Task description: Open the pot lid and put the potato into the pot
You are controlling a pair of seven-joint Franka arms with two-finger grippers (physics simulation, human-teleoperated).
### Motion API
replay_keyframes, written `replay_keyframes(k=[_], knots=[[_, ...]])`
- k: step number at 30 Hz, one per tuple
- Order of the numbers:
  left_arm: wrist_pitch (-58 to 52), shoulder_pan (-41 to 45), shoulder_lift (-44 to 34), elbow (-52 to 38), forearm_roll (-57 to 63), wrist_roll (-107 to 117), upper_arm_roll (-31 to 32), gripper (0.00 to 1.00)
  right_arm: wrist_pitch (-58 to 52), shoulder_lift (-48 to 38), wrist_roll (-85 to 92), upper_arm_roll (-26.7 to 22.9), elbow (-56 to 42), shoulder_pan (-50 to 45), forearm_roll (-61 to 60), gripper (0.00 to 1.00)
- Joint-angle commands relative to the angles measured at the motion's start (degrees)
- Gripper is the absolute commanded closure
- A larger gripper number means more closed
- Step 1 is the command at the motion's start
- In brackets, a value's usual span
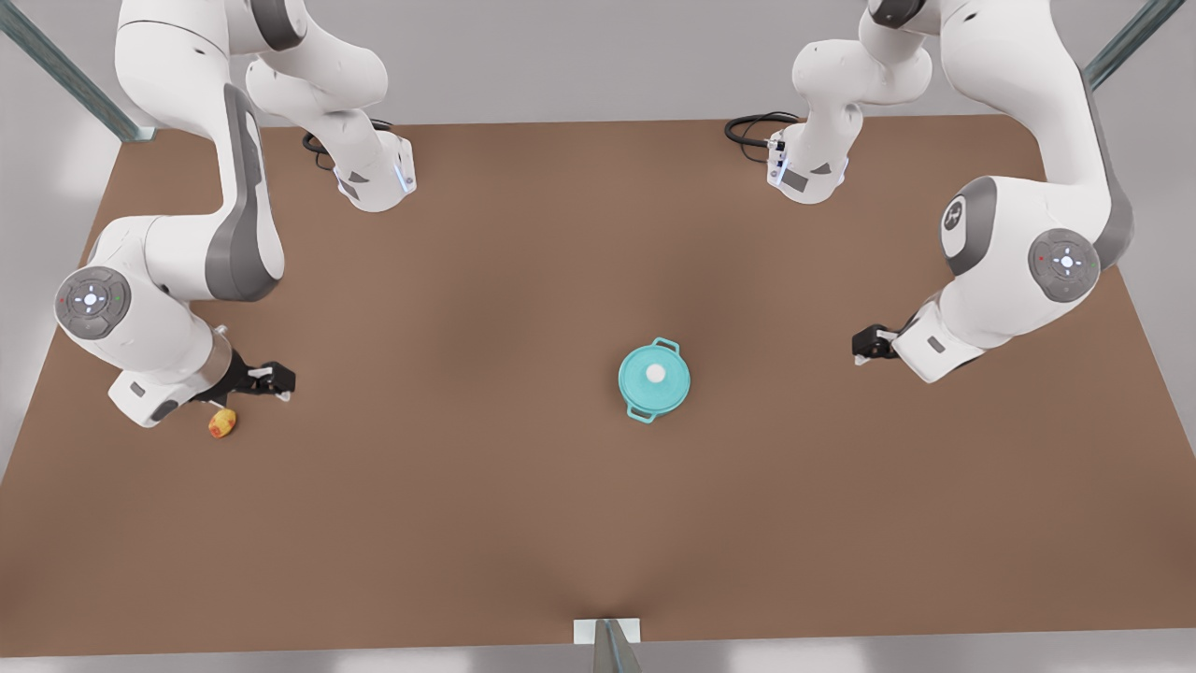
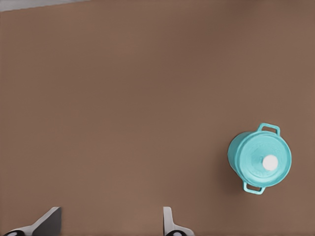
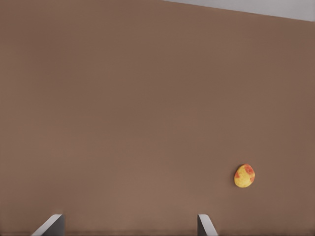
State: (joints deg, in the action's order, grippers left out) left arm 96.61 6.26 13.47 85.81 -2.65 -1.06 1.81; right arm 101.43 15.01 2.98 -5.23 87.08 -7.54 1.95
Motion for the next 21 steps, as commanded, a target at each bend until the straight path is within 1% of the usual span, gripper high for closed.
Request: replay_keyframes(k=[1, 3, 4, 5, 7, 8, 9, 10, 11, 12, 13, 15, 16, 17, 18, 19, 20, 21], knots=[[0.5, -0.1, 0.0, -0.1, 0.5, 1.7, -0.1, 0.00, -0.4, -0.1, -2.3, 0.0, 0.1, 0.0, 0.0, 0.00], [0.2, -0.1, 0.0, -0.1, -0.2, 1.2, 0.1, 0.00, -0.3, -0.1, -2.3, -0.5, 0.1, 0.0, 0.0, 0.00], [0.1, 0.0, 0.0, -0.5, -0.2, 1.2, 0.4, 0.00, -0.4, -0.1, -2.4, -1.5, -0.1, 0.1, 0.0, 0.00], [-1.5, 2.0, 0.1, 0.5, 0.7, 1.2, 0.7, 0.00, -0.4, 0.4, -1.9, -3.3, -0.3, 0.3, 0.2, 0.00], [-1.3, 10.1, 0.3, -0.1, 2.9, 10.9, 0.8, 0.00, 0.3, 1.1, -1.7, -3.8, -0.3, 3.0, 0.2, 0.00], [-0.6, 14.5, 4.2, -3.4, 2.7, 17.3, 0.8, 0.00, 0.3, 1.2, -1.7, -3.9, -0.2, 3.6, 0.2, 0.00], [2.4, 20.2, 6.9, -4.0, 2.9, 22.3, 0.8, 0.00, 0.3, 1.8, -1.7, -3.9, 0.0, 3.8, 0.1, 0.00], [4.9, 23.5, 9.1, -4.0, 2.7, 25.4, 0.8, 0.00, 0.3, 1.8, -1.7, -4.0, 0.1, 4.9, -0.3, 0.00], [8.8, 28.0, 12.3, -4.9, 2.7, 35.0, 1.0, 0.00, 1.5, 2.7, -1.7, -4.0, 0.2, 5.5, -0.5, 0.00], [9.8, 30.8, 16.5, -8.3, 3.1, 40.4, 0.9, 0.00, 2.2, 3.6, -1.6, -3.8, 0.2, 6.0, 0.2, 0.00], [9.9, 31.7, 19.2, -11.5, 3.0, 42.3, 1.1, 0.00, 2.8, 5.2, -1.6, -3.8, 0.8, 6.3, 0.2, 0.00], [13.7, 32.3, 23.3, -11.5, 2.6, 46.2, 1.3, 0.00, 4.7, 7.2, -1.9, -3.9, 2.5, 8.5, -0.5, 0.00], [14.3, 34.2, 24.7, -11.0, 3.7, 47.5, 1.3, 0.00, 4.1, 8.0, -1.5, -3.9, 2.2, 9.3, -0.5, 0.00], [14.7, 33.8, 25.5, -10.9, 3.8, 46.9, 0.9, 0.00, 4.0, 8.1, -2.1, -3.9, 2.1, 10.2, -0.7, 0.00], [18.1, 32.1, 27.3, -11.0, 3.7, 45.4, 0.7, 0.00, 3.4, 8.1, -0.6, -3.7, 2.5, 12.1, -1.7, 0.00], [18.9, 31.8, 28.8, -10.9, 3.7, 44.9, 0.7, 0.00, 4.0, 8.2, -2.0, -3.7, 2.4, 12.2, -2.2, 0.00], [22.1, 31.5, 30.1, -10.9, 3.6, 45.1, 0.7, 0.00, 4.4, 8.5, -2.8, -3.7, 2.6, 12.3, -3.4, 0.00], [22.3, 31.4, 30.5, -10.9, 3.8, 44.8, 0.7, 0.00, 6.3, 8.2, -2.9, -3.7, 4.1, 12.4, -4.8, 0.00]])
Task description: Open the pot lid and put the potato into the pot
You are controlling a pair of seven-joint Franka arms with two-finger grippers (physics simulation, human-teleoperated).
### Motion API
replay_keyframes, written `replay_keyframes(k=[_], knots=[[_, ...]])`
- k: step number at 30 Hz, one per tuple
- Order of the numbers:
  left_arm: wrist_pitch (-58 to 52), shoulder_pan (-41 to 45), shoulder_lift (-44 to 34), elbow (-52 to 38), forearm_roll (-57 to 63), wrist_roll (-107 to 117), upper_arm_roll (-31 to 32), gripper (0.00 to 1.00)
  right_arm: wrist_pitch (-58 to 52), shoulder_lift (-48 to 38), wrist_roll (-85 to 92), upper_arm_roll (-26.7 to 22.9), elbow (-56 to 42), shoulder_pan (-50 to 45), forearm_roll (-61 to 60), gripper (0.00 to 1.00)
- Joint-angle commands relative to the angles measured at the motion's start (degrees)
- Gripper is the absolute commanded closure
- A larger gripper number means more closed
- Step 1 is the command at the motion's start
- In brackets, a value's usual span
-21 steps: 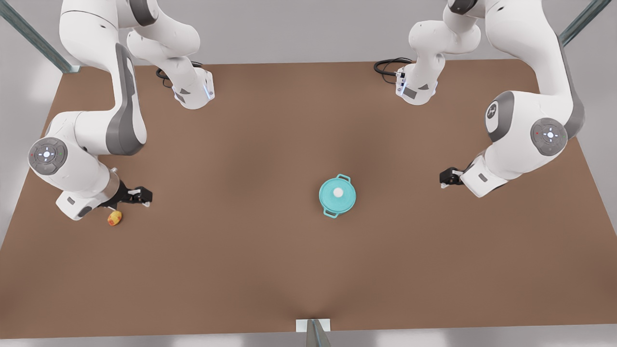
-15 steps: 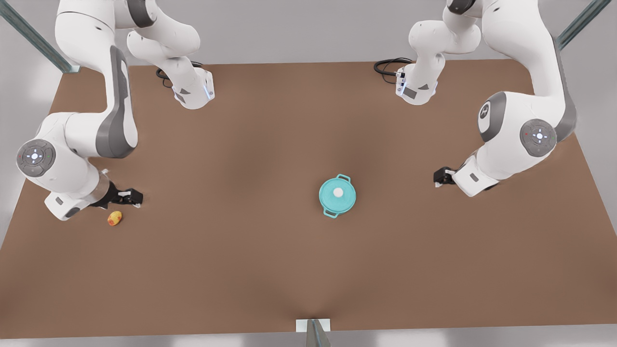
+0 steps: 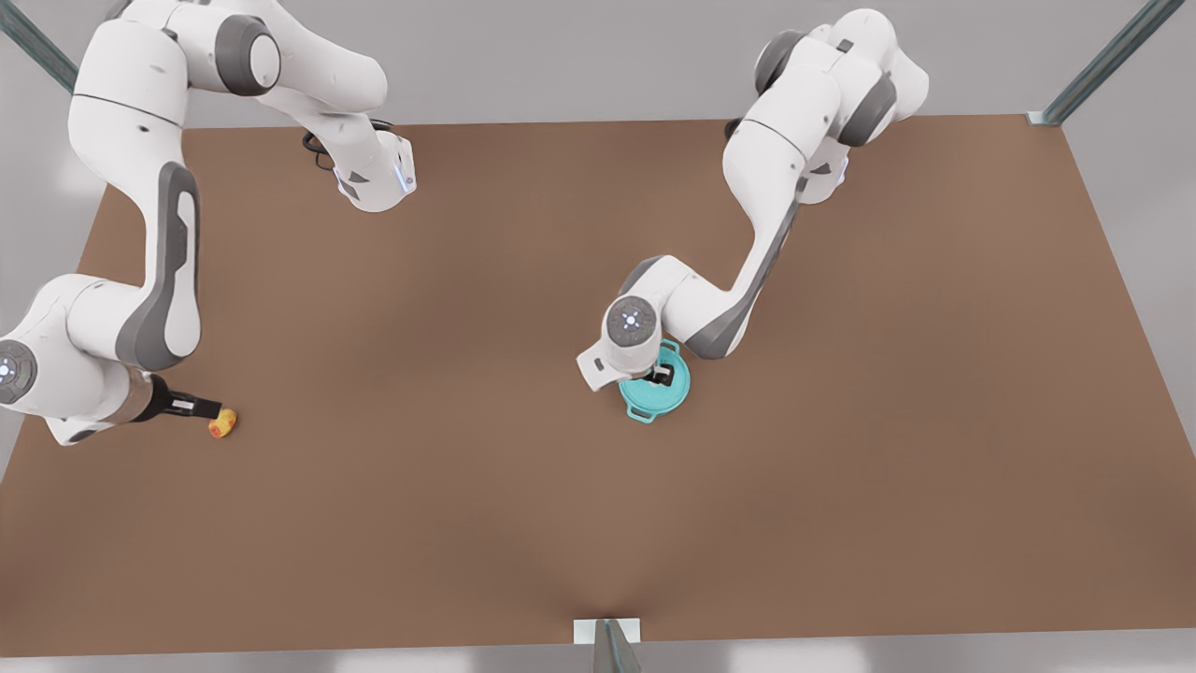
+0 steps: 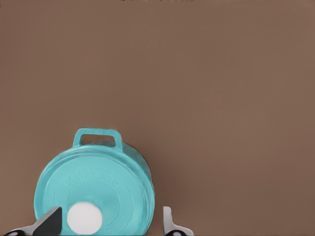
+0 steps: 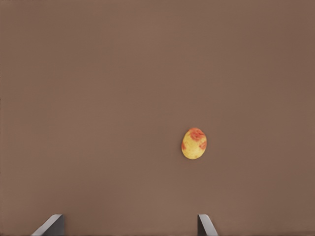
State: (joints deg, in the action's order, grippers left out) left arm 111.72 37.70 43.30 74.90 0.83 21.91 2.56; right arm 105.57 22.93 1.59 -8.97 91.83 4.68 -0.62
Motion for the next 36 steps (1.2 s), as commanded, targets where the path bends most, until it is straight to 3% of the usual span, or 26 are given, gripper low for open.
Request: replay_keyframes(k=[1, 8, 10, 15, 26, 27, 28, 29, 36], knots=[[7.2, -0.6, 0.6, 0.0, 0.4, 19.7, -0.1, 0.00, 9.4, -2.0, -1.7, -0.1, 6.3, 0.2, -2.3, 0.00], [8.3, -1.7, 0.2, 3.4, 3.2, 18.6, 0.0, 0.00, 19.1, 1.5, -1.1, -0.2, 7.5, 2.9, -1.8, 0.00], [14.7, -1.8, -5.4, 12.5, 2.5, 17.9, 0.0, 0.00, 21.7, 2.6, -1.2, -0.2, 7.6, 2.9, -1.8, 0.00], [14.6, -1.2, -8.3, 17.6, 2.8, 18.6, 0.2, 0.00, 28.7, 3.4, -1.2, -0.2, 11.5, 3.5, -1.8, 0.00], [18.1, -0.7, -5.9, 19.1, 3.3, 19.7, 0.0, 0.00, 35.6, 6.3, 0.4, -0.2, 14.7, 5.4, -1.8, 0.00], [18.1, -0.7, -5.9, 19.1, 3.3, 19.8, 0.0, 0.13, 37.0, 6.9, 0.4, -0.2, 14.7, 5.5, -1.8, 0.00], [17.9, -0.7, -5.9, 19.1, 3.3, 20.0, 0.0, 0.45, 37.9, 7.9, 0.4, -0.2, 14.7, 5.5, -1.8, 0.00], [17.6, -0.8, -6.4, 19.0, 3.3, 20.0, 0.0, 0.56, 37.9, 8.1, 0.4, -0.2, 14.7, 5.5, -1.8, 0.00], [12.6, -2.7, -6.0, 9.7, 3.5, 19.4, -1.7, 0.60, 43.8, 10.2, 2.1, -0.2, 18.3, 7.2, -1.7, 0.00]])
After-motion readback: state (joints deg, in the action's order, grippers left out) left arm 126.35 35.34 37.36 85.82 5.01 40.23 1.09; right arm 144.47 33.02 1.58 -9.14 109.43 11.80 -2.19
